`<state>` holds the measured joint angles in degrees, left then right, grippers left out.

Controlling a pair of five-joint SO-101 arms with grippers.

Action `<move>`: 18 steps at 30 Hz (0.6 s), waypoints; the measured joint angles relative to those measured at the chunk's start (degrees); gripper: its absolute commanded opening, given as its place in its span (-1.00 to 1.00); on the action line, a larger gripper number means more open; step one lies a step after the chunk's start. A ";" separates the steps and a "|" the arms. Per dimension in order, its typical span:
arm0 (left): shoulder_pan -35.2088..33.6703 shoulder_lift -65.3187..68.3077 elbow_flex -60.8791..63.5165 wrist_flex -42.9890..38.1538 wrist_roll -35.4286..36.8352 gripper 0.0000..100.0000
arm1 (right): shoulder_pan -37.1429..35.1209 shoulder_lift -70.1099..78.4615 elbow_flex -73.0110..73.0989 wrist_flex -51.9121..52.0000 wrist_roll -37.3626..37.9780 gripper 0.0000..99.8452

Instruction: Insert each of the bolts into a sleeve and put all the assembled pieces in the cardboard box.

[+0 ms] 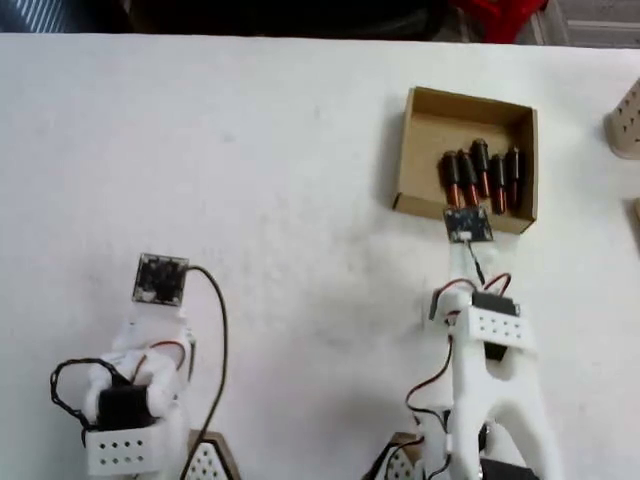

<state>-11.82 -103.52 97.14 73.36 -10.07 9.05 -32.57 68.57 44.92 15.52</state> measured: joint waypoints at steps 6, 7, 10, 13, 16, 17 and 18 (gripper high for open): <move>0.00 0.00 0.00 0.00 0.00 -0.95 | 0.00 -9.41 7.12 -7.03 0.00 -0.97; 0.00 0.00 0.00 0.00 0.00 -0.95 | 0.00 -11.96 8.88 -8.26 0.00 -0.97; 0.00 0.00 0.00 0.00 0.00 -0.95 | 0.00 -21.19 13.71 -9.58 0.00 -0.97; 0.00 0.00 0.00 0.00 0.00 -0.95 | 0.00 -31.30 19.43 -9.05 0.00 -0.97; 0.00 0.00 0.00 0.00 0.00 -0.95 | 0.00 -41.41 23.30 -5.36 0.00 -0.96; 0.00 0.00 0.00 0.00 0.00 -0.95 | -0.09 -44.48 24.18 -3.16 0.00 -0.96; 0.00 0.00 0.00 0.00 0.00 -0.95 | -0.09 -47.65 24.53 -0.53 0.00 -0.96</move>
<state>-11.82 -103.52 97.14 73.36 -10.07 8.97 -80.22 93.10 44.40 15.52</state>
